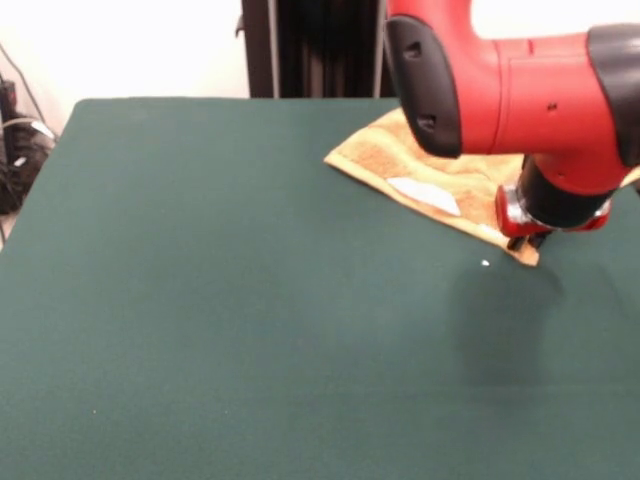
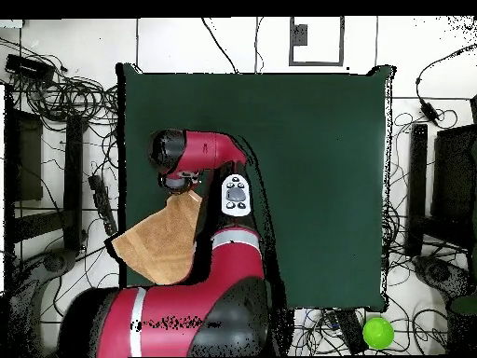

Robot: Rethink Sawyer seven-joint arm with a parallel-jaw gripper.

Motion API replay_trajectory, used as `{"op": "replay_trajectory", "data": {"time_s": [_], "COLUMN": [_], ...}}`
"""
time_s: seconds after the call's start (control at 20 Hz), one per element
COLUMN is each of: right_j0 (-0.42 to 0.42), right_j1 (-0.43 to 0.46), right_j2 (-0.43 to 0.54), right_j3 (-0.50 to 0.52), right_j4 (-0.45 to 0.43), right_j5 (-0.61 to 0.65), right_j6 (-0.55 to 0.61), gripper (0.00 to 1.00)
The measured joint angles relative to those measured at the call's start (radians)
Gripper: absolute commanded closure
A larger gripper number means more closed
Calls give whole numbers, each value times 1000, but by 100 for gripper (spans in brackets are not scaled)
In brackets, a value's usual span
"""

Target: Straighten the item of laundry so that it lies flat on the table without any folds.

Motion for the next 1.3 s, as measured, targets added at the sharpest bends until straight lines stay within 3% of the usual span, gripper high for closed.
{"op": "replay_trajectory", "data": {"time_s": [0.7, 1.3], "right_j0": [-96, -147], "right_j1": [76, 130], "right_j2": [62, 106], "right_j3": [-200, -421], "right_j4": [-39, -174], "right_j5": [131, 160], "right_j6": [0, -28], "gripper": [100, 100]}}
